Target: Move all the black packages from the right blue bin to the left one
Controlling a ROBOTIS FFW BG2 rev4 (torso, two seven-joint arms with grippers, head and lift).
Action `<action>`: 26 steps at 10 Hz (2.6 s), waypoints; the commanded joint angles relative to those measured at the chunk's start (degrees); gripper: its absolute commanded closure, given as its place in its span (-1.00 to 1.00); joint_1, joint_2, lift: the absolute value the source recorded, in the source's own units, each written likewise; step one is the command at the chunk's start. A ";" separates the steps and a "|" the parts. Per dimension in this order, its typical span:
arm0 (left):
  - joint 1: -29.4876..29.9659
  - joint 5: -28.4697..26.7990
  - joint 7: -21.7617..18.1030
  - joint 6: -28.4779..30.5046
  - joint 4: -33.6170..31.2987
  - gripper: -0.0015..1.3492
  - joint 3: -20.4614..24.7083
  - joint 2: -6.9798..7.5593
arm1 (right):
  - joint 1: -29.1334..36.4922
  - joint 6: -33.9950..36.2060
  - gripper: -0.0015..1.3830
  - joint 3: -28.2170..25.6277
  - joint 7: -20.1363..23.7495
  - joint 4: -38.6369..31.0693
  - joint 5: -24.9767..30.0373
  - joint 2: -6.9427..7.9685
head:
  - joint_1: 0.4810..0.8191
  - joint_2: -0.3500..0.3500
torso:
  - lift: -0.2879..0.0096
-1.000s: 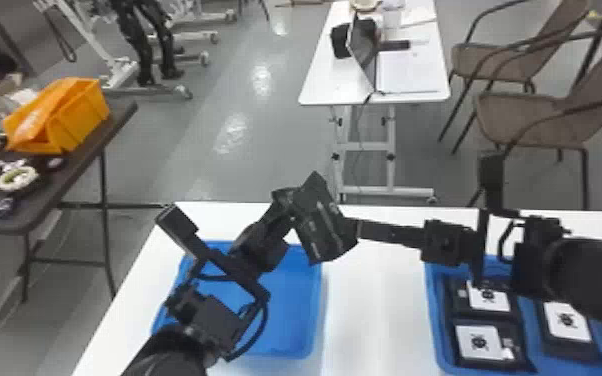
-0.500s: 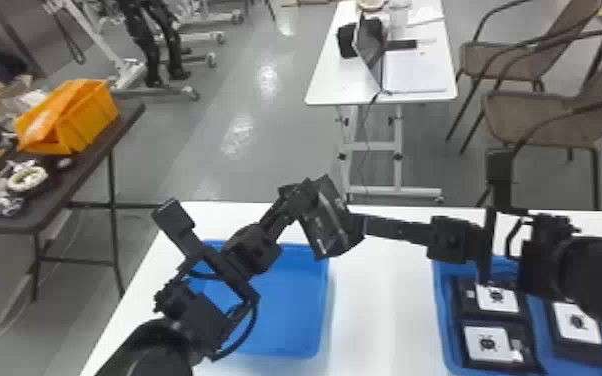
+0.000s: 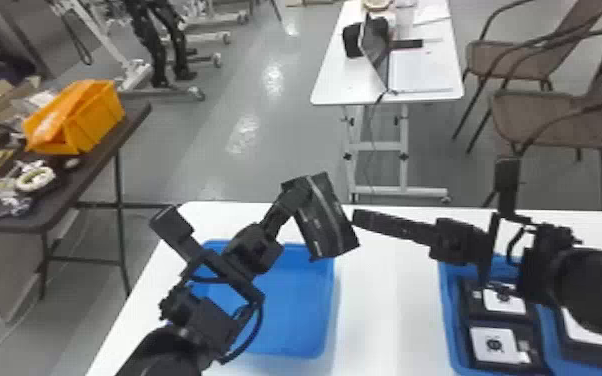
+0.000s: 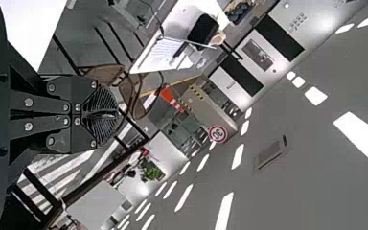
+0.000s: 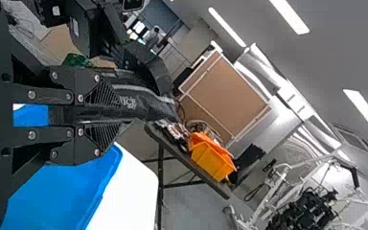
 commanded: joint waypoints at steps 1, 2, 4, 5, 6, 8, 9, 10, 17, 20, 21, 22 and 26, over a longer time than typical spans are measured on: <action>0.48 -0.39 0.21 -0.78 -0.03 0.81 0.51 -0.30 | 0.28 -1.97 -0.19 -0.72 0.03 2.02 -0.64 0.47 | 0.27 0.69 | 0.67; 1.09 -2.06 0.30 -1.48 -0.03 0.80 1.22 -0.22 | 2.13 -2.06 -0.80 -3.10 -1.46 -0.09 0.59 0.47 | 0.27 0.70 | 0.67; 4.26 -16.73 0.47 -5.00 0.06 0.81 4.56 -0.66 | 8.02 -3.38 -0.77 -10.22 -5.07 -8.09 8.77 1.61 | 0.27 0.68 | 0.67; 6.81 -26.84 1.00 -6.67 0.06 0.81 5.96 -1.36 | 11.80 -4.96 -0.68 -13.12 -7.53 -11.96 11.58 2.40 | 0.27 0.68 | 0.67; 9.09 -33.17 1.97 -7.11 0.06 0.81 6.31 -2.85 | 15.14 -6.19 -0.65 -15.84 -8.41 -14.59 13.25 3.63 | 0.27 0.68 | 0.67; 11.46 -50.75 1.61 -7.19 -0.47 0.81 6.49 -3.79 | 18.92 -6.72 -0.65 -18.74 -8.76 -17.41 16.24 5.04 | 0.27 0.69 | 0.67; 11.64 -56.55 0.82 -6.84 -0.38 0.80 6.14 -3.79 | 19.79 -6.37 -0.65 -19.09 -8.93 -18.90 18.61 5.04 | 0.27 0.70 | 0.67; 11.55 -57.69 0.12 -6.75 -0.12 0.47 6.05 -3.79 | 20.23 -4.52 -0.65 -19.36 -8.93 -20.83 22.04 5.04 | 0.27 0.70 | 0.67; 9.44 -43.01 -0.32 -12.47 -4.33 -0.74 6.58 -3.79 | 29.90 -5.31 -0.65 -25.77 -14.38 -28.57 32.85 7.90 | 0.27 0.50 | 0.67; 9.09 -40.46 2.32 -10.01 -7.94 -0.74 6.49 -3.79 | 34.21 1.28 -0.65 -29.90 -21.59 -28.31 26.17 7.90 | 0.27 0.24 | 0.67; 9.00 -40.29 2.67 -9.30 -8.11 -0.74 6.05 -3.79 | 34.12 4.53 -0.64 -29.99 -24.84 -29.10 24.32 7.90 | 0.27 0.21 | 0.67; 9.00 -40.20 2.93 -8.69 -8.11 -0.74 5.61 -3.79 | 33.24 7.08 -0.64 -29.90 -27.22 -28.83 22.21 7.90 | 0.27 0.20 | 0.67; 8.91 -39.94 3.11 -7.28 -8.11 -0.74 5.35 -3.79 | 26.83 10.42 -0.64 -29.20 -31.26 -20.40 15.97 3.72 | 0.27 0.17 | 0.67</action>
